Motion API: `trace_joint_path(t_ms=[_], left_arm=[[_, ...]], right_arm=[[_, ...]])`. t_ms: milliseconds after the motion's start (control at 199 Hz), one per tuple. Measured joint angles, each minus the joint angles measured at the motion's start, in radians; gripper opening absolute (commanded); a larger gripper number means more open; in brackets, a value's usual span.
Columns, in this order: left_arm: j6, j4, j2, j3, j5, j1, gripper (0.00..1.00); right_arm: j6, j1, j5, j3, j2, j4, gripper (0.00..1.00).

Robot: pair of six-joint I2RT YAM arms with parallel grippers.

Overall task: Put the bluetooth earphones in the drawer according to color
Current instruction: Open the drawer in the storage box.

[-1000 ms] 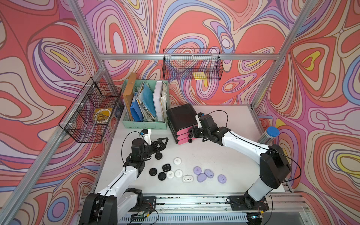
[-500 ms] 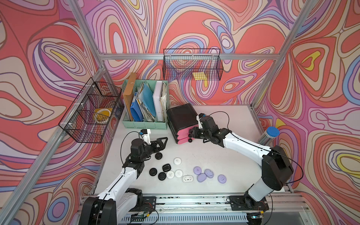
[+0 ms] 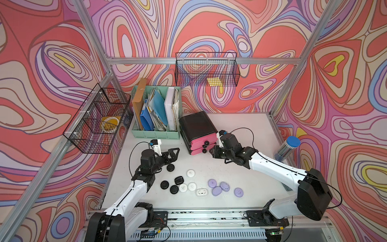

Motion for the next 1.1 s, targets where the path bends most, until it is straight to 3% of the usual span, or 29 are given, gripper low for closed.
trace_joint_path(t_ms=[191,336,476,692,968,1098], left_arm=[[0.004,-0.028,-0.032,0.000,-0.038,0.000,0.99],[0.004,-0.053,-0.045,0.000,-0.064,0.000,0.99],[0.004,-0.065,-0.045,0.000,-0.084,0.000,0.99],[0.004,-0.085,-0.046,0.000,-0.104,0.000,0.99],[0.004,-0.098,-0.071,0.000,-0.109,0.000,0.99],[0.004,-0.099,-0.078,0.000,-0.110,0.000,0.99]], right_arm=[[0.016,0.008,0.006,-0.041,-0.058,-0.002,0.40],[0.016,0.009,0.018,-0.001,-0.037,-0.026,0.73],[0.018,0.010,0.061,0.073,-0.007,-0.062,0.98],[0.077,-0.007,0.165,0.163,0.023,-0.135,0.98],[0.138,-0.119,0.043,0.172,0.057,-0.095,0.98],[0.203,-0.118,0.022,0.181,0.087,-0.074,0.92]])
